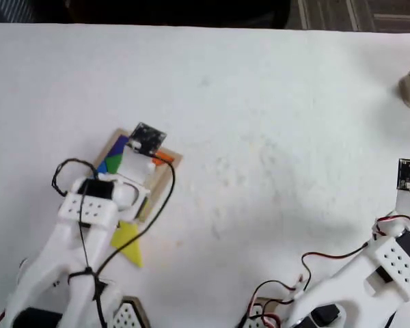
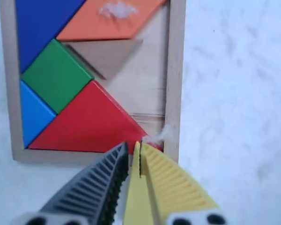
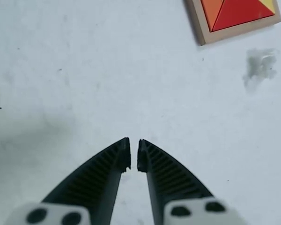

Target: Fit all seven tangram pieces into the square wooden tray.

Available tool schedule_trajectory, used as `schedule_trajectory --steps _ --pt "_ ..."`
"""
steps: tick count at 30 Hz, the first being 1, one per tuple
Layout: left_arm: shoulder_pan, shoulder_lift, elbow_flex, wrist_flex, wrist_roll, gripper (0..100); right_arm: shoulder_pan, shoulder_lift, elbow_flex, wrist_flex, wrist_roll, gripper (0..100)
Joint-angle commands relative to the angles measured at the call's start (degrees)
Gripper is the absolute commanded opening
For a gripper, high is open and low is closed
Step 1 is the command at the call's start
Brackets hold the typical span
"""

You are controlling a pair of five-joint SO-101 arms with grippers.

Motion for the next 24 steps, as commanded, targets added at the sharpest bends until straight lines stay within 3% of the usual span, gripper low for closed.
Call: schedule_trajectory --steps 1,6,13,15,20,24 --pt "-0.3 4.7 -8.3 -1.3 -0.1 7 0.2 -1.0 -1.1 -1.0 0.9 3.4" --pt "-1.5 8.6 -15.4 0.1 -0.1 7 0.1 -1.0 -1.1 -1.0 0.9 3.4" --pt "-5.6 -2.2 -13.4 8.7 -0.8 7 -1.3 -1.0 -0.9 -0.7 0.8 3.4" --pt "-8.8 -5.5 -10.3 11.3 -4.7 7 -2.0 -1.0 -0.7 -0.6 0.5 3.4" --pt "-20.4 -13.1 -0.4 13.9 -27.6 6 -3.2 -1.0 -0.7 1.0 0.4 3.4" --pt "-33.7 -16.9 1.8 12.0 -26.8 6 -11.2 -1.0 -0.8 9.1 0.6 3.4"
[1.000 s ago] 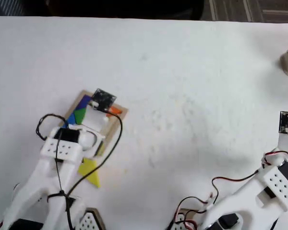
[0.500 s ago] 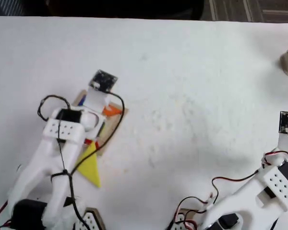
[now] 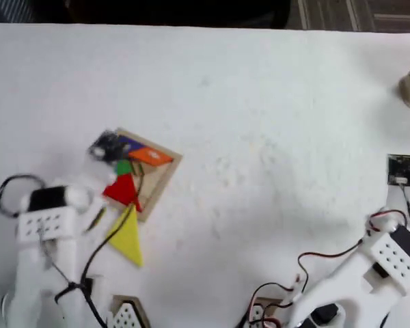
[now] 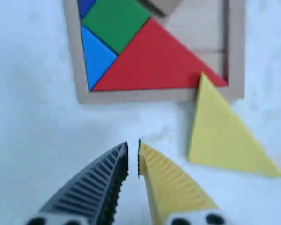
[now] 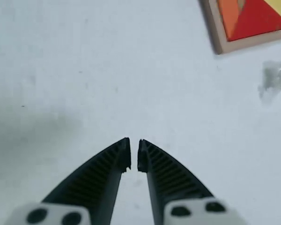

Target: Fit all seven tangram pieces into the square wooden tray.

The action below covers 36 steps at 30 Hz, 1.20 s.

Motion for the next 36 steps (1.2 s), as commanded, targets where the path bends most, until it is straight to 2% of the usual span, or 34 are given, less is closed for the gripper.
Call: schedule_trajectory --steps 1,5,8,13,16,20,25,28,31,34,36 --pt "-12.5 -4.0 -0.3 -1.7 0.1 6 -8.7 -1.0 -0.9 7.9 0.6 3.4" --pt "-20.8 -2.6 -2.2 -1.9 3.9 6 -25.2 -1.0 -1.0 15.3 0.4 3.3" --pt "-25.4 0.5 -2.8 -2.5 7.6 7 -40.3 -1.0 -1.1 16.6 -0.7 1.5" --pt "-29.5 8.2 -2.7 -7.4 18.7 7 -64.5 -1.0 -1.8 15.2 -13.5 1.8" --pt "-32.0 14.0 -3.1 -12.8 25.4 7 -75.5 -1.0 -3.1 15.5 -19.7 2.1" --pt "-32.8 21.4 -3.7 -17.8 30.3 7 -87.7 -0.6 -4.2 12.6 -29.5 2.2" --pt "-35.6 27.7 -6.8 -18.6 32.3 7 -101.8 -0.3 -4.0 2.1 -41.2 2.2" --pt "-35.8 29.1 -7.0 -18.6 32.1 7 -106.2 0.8 -4.1 -5.2 -45.5 2.7" --pt "-35.6 29.1 -6.8 -20.1 32.0 7 -111.1 6.2 -4.3 -11.4 -50.0 9.6" --pt "-35.6 29.3 -6.8 -21.3 32.3 7 -116.8 13.6 -4.5 -15.6 -51.3 16.1" --pt "-35.6 29.5 -6.8 -22.2 32.4 7 -120.9 17.5 -4.5 -18.5 -51.0 16.3"
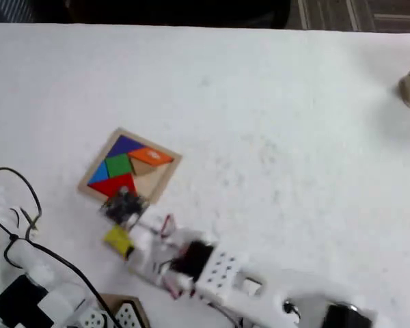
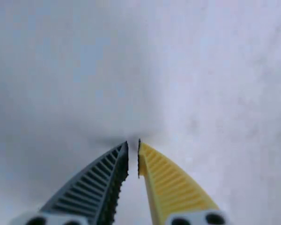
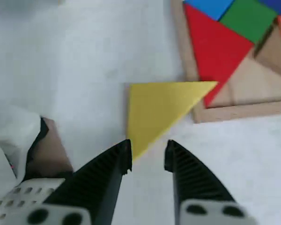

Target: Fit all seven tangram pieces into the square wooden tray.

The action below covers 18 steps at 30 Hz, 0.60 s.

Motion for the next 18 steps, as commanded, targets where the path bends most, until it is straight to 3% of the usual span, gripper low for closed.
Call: schedule_trajectory --steps 1,6,18 --pt "-0.1 0.2 -2.7 -2.1 1.0 7 -7.2 5.7 -3.2 -6.0 -0.4 15.3" --pt "0.7 0.2 -2.7 -2.1 1.0 7 -10.1 8.5 -3.3 -12.9 2.0 0.7" --pt "0.7 0.3 -2.5 -2.1 1.0 7 -4.8 23.6 -10.9 -12.4 2.9 1.8"
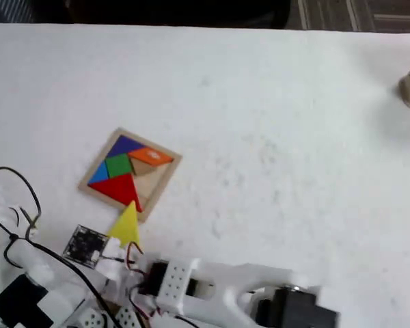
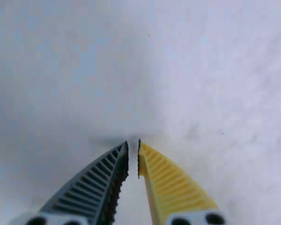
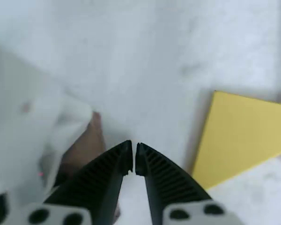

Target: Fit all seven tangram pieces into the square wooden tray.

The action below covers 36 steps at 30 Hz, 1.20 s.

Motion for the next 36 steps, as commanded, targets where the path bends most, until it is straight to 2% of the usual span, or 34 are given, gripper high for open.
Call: schedule_trajectory --steps 1,5,19,31,36 --pt "0.7 0.1 -2.5 -1.3 0.6 7 3.3 2.4 -5.5 -0.2 1.1 1.8" --pt "0.7 0.1 -1.9 -1.4 0.4 7 6.5 2.5 -7.8 3.8 1.1 1.8" --pt "1.2 0.1 -1.5 -1.4 0.3 7 16.4 3.0 -10.3 3.8 1.1 1.8" --pt "1.2 0.1 -1.4 -1.4 0.2 7 16.3 2.2 -10.8 4.0 1.1 1.8" --pt "1.2 0.1 -1.5 -1.4 0.2 7 8.5 -1.5 -10.5 7.8 0.7 1.8"
